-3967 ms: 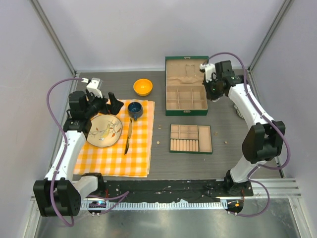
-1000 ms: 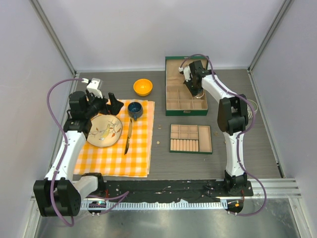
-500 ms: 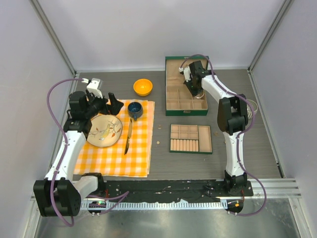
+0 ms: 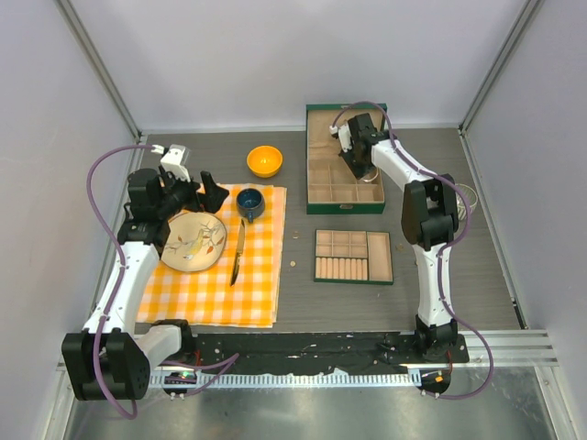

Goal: Organize the mixed jewelry

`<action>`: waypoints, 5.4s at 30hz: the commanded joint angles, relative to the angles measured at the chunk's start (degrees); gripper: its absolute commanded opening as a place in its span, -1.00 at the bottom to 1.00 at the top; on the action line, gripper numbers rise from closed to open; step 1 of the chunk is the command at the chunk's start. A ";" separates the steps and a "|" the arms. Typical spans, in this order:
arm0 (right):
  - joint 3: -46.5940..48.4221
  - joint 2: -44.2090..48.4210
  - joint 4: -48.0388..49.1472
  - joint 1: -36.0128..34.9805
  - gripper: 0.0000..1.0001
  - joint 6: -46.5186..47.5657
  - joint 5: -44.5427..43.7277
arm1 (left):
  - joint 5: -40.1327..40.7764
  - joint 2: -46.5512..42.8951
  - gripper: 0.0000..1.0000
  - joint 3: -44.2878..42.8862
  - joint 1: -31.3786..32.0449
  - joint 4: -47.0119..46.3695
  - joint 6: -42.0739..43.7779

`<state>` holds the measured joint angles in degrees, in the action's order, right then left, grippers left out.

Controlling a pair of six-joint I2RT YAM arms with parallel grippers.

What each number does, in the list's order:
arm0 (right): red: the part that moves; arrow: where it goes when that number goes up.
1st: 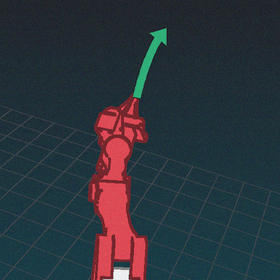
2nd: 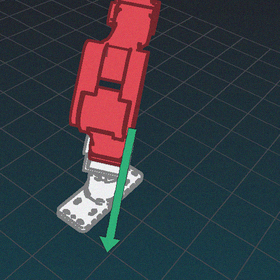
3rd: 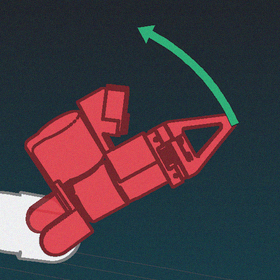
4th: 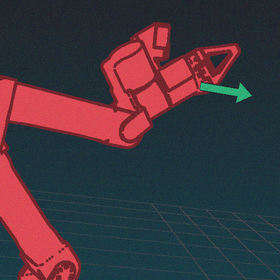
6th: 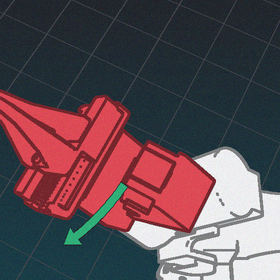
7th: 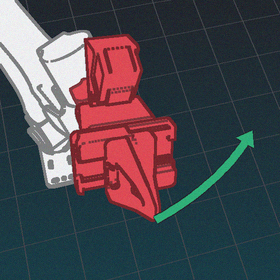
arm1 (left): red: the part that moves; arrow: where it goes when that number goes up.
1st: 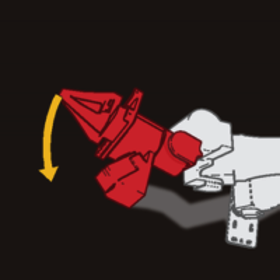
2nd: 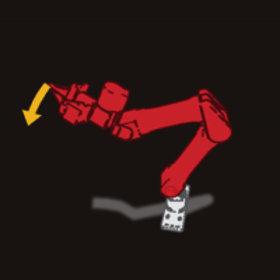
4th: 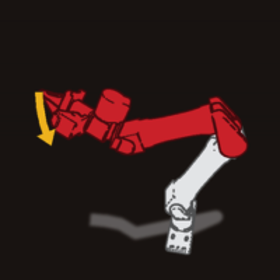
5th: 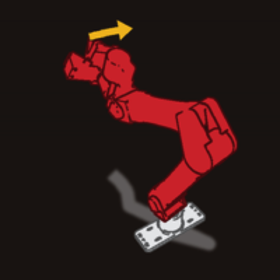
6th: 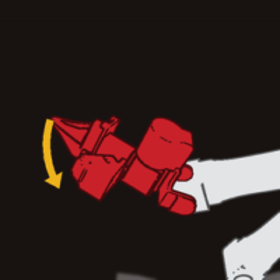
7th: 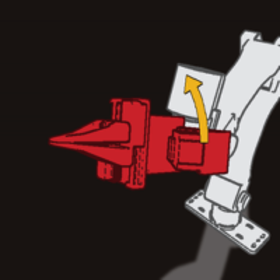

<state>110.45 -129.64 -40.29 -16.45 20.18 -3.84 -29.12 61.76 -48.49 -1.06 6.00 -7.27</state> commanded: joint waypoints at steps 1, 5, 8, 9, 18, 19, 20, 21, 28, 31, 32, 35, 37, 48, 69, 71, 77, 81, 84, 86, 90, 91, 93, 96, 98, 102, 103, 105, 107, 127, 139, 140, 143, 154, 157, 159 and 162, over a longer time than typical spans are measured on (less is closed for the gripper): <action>-2.52 0.80 3.03 -1.39 -0.98 -0.85 1.11 | -0.14 -0.58 0.99 0.06 -0.35 -2.48 0.15; -2.96 1.15 3.29 -1.83 -0.99 -0.67 0.41 | -0.14 -0.67 1.00 0.06 -0.35 -2.40 0.15; -2.96 1.24 3.29 -2.10 -0.99 -0.67 0.15 | -0.14 -0.76 0.99 0.06 -0.26 -2.40 0.15; -2.88 1.32 3.38 -2.18 -0.99 -0.50 -0.12 | -0.14 -0.67 0.99 0.06 -0.35 -2.40 0.15; -3.05 1.94 3.47 -2.45 -0.99 -0.76 0.23 | -0.14 -0.94 1.00 0.06 -0.35 -2.31 0.15; -2.96 2.29 3.47 -2.45 -0.99 -0.94 0.32 | -0.14 -0.94 0.99 0.06 -0.35 -2.40 0.15; -2.96 2.46 3.47 -2.54 -0.99 -1.02 0.06 | -0.14 -0.94 0.99 0.06 -0.26 -2.31 0.24; -2.96 2.55 3.55 -2.54 -0.99 -1.20 -0.12 | -0.14 -1.02 0.99 0.06 -0.26 -2.22 0.15; -2.96 4.13 3.56 -2.45 -0.99 -1.82 -2.49 | -0.23 -1.02 0.99 0.06 -0.35 -2.22 0.06; -2.79 5.28 3.47 -2.54 -0.99 -1.99 -3.11 | -0.14 -1.11 1.00 0.06 -0.35 -2.31 0.06; -2.70 5.54 3.47 -2.54 -0.99 -2.08 -3.37 | -0.14 -1.11 1.00 0.06 -0.26 -2.22 0.06; -2.17 7.12 2.94 -2.54 -0.99 -1.64 -3.81 | -0.23 -1.11 0.99 0.06 -0.35 -2.22 -0.03; -1.47 8.09 1.98 -2.54 -0.98 -1.55 -3.64 | -0.23 -1.11 0.99 0.06 -0.35 -2.31 -0.03; -1.12 8.09 0.57 -2.62 -0.99 -1.11 -2.94 | -0.32 -1.02 1.00 0.06 -0.26 -2.31 -0.12; 0.37 3.08 0.48 -0.70 -0.99 -0.50 1.20 | -0.23 -0.67 0.99 0.06 -0.35 -2.31 0.06; 0.72 2.56 0.48 -0.34 -0.98 -0.50 1.55 | -0.23 -0.67 1.00 0.06 -0.35 -2.31 0.15; 1.52 1.68 0.39 0.98 -0.99 -0.41 2.78 | -0.23 -0.58 1.00 0.15 -0.35 -2.31 0.24; 1.78 1.50 0.30 1.68 -0.99 -0.32 2.96 | -0.23 -0.58 1.00 0.06 -0.35 -2.31 0.24; 1.61 1.59 0.13 2.03 -0.99 -0.23 3.04 | -0.14 -0.58 1.00 0.06 -0.35 -2.22 0.15; 1.26 1.59 0.21 2.30 -0.98 -0.32 4.87 | -0.14 -0.67 0.99 0.06 -0.35 -2.22 0.15; 0.90 1.41 0.22 2.56 -0.97 -0.06 5.15 | -0.06 -0.67 1.00 0.06 -0.35 -2.22 0.24; 0.64 1.50 0.13 2.56 -0.95 -0.06 5.15 | -0.14 -0.67 0.99 0.06 -0.35 -2.22 0.24; 0.46 1.41 0.13 2.56 -0.92 -0.15 5.33 | -0.14 -0.76 1.00 0.06 -0.35 -2.31 0.24; 0.38 1.68 0.13 2.47 -0.79 -0.50 5.68 | -0.14 -0.76 0.99 0.06 -0.35 -2.22 0.24; 0.29 1.94 0.13 2.56 -0.69 -0.59 5.77 | -0.14 -0.76 0.99 0.15 -0.35 -2.22 0.32; -0.06 2.29 0.13 2.47 -0.44 -0.67 5.33 | -0.23 -0.85 1.00 0.06 -0.35 -2.22 0.24; -0.15 2.29 0.13 2.56 -0.41 -0.59 5.24 | -0.23 -0.85 1.00 0.06 -0.35 -2.13 0.24; -0.06 2.38 0.04 2.56 -0.36 -0.59 5.07 | -0.23 -0.94 0.99 0.06 -0.35 -2.13 0.24; -0.24 2.55 0.13 2.56 -0.35 -0.59 4.89 | -0.23 -0.94 0.99 0.06 -0.26 -2.13 0.24; -3.93 14.58 -1.54 2.38 -0.21 -2.61 8.05 | -0.14 -1.11 0.99 0.06 -0.35 -2.22 0.15; -26.59 34.35 -1.98 2.12 -0.19 0.73 6.04 | -0.32 -1.29 0.99 0.24 -0.35 -2.13 0.24; -28.35 35.94 -1.90 2.12 -0.19 1.43 5.42 | -0.41 -1.29 0.99 0.24 -0.35 -2.22 0.15; -35.20 42.44 -1.81 2.30 -0.21 2.49 4.01 | -0.76 -0.85 1.00 0.41 -0.26 -2.40 0.15; -53.49 60.55 -4.17 11.69 -0.27 9.33 6.64 | -1.02 -1.20 1.00 0.50 -0.35 -2.57 0.15; -57.36 62.75 -4.97 14.77 -0.30 11.36 8.14 | -1.11 -1.11 1.00 0.50 -0.35 -2.57 0.06; -60.26 64.16 -4.97 15.74 -0.33 11.98 8.84 | -1.20 -1.03 1.00 0.50 -0.35 -2.48 0.06; -62.64 64.69 -4.71 15.74 -0.35 12.77 9.63 | -1.63 -0.94 1.00 0.50 -0.35 -2.48 0.06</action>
<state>50.24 -66.63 -45.36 -0.97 30.17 3.22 -29.21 61.73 -47.94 -1.15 5.91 -7.27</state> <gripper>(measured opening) 0.331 0.996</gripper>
